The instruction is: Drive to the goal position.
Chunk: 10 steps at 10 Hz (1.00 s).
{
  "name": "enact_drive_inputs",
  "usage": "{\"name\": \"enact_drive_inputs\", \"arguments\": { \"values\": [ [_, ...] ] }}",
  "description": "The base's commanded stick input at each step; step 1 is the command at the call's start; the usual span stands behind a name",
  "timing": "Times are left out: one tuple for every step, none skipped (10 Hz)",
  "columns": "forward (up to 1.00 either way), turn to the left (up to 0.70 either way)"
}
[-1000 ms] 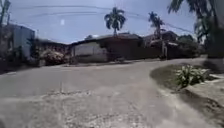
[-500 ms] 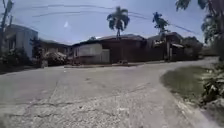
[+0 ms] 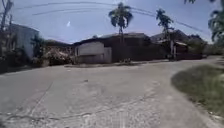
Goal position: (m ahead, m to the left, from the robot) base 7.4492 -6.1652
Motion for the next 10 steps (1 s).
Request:
{"name": "enact_drive_inputs", "arguments": {
  "values": [
    [1.00, 0.01],
    [1.00, 0.01],
    [1.00, 0.01],
    [1.00, 0.01],
    [1.00, 0.01],
    [1.00, 0.01],
    [1.00, 0.01],
    [1.00, -0.07],
    [1.00, -0.07],
    [1.00, -0.08]
  ]
}}
